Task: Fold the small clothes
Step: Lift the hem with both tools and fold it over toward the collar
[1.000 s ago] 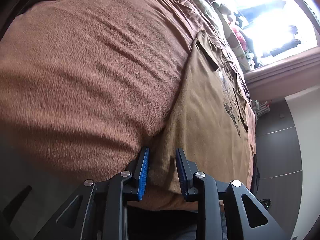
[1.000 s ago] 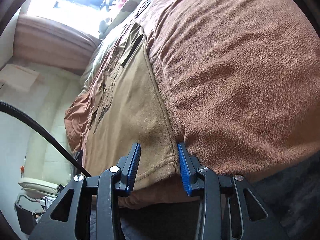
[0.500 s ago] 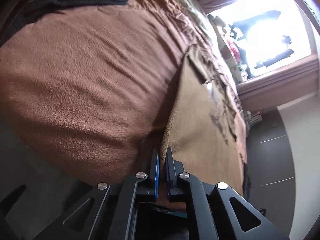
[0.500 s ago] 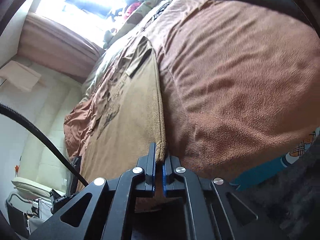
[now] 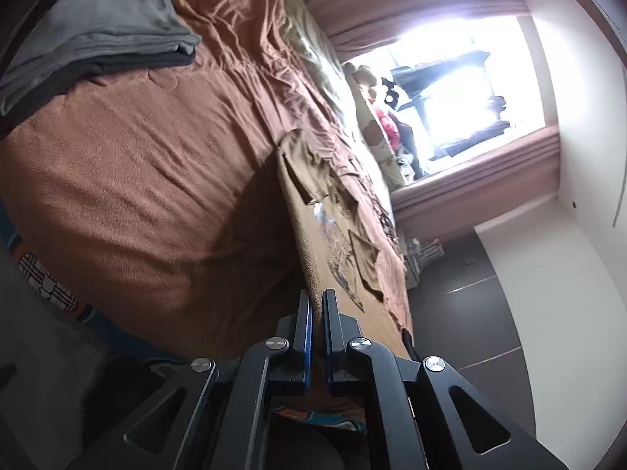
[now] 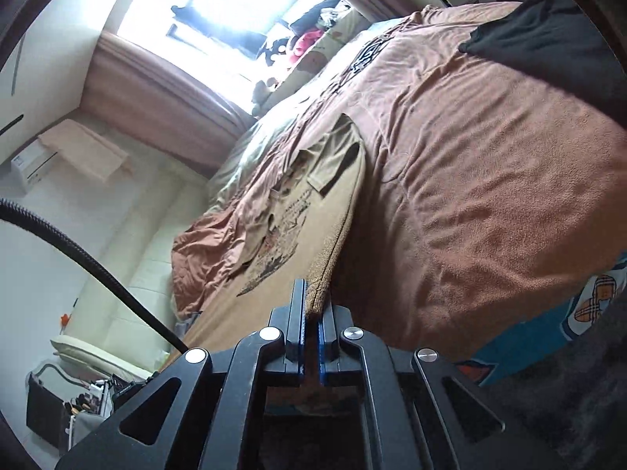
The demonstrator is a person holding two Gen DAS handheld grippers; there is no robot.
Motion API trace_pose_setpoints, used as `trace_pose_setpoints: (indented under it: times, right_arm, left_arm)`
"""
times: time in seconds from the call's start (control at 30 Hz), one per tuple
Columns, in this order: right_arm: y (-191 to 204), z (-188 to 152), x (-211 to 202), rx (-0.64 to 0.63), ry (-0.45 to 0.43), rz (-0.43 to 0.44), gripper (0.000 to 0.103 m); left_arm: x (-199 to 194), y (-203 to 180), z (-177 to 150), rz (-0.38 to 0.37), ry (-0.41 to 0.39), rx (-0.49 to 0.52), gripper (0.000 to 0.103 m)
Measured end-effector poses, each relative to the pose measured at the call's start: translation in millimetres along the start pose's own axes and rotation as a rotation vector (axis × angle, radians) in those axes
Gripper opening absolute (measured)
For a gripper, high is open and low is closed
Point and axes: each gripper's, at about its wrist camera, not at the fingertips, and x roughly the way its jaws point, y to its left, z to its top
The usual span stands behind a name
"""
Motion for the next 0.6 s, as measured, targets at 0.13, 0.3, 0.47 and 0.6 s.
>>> trace_pose_setpoints:
  times: [0.13,0.3,0.47,0.6]
  right_arm:
    - [0.7,-5.4,-24.9,-0.004,-0.011,0.037,0.001]
    - [-6.6,-19.8,-41.9,-0.001,-0.007,0.070,0.001]
    - [-12.1,-35.1,-61.6,0.008,-0.011,0.091,0.001]
    - [-14.4,-44.6,-79.8,0.048,-0.012,0.153,0.001]
  left_arm:
    - [-24.7,-1.2,-11.9,-0.045,-0.010,0.001,0.004]
    - [-54.3,0.2,-27.4,-0.087,-0.018,-0.005,0.004]
    - [-84.0,-4.2,-49.8,-0.127,-0.013,0.016,0.004]
    - [-107.2,-2.7,-64.1,-0.136,-0.010,0.013,0.004]
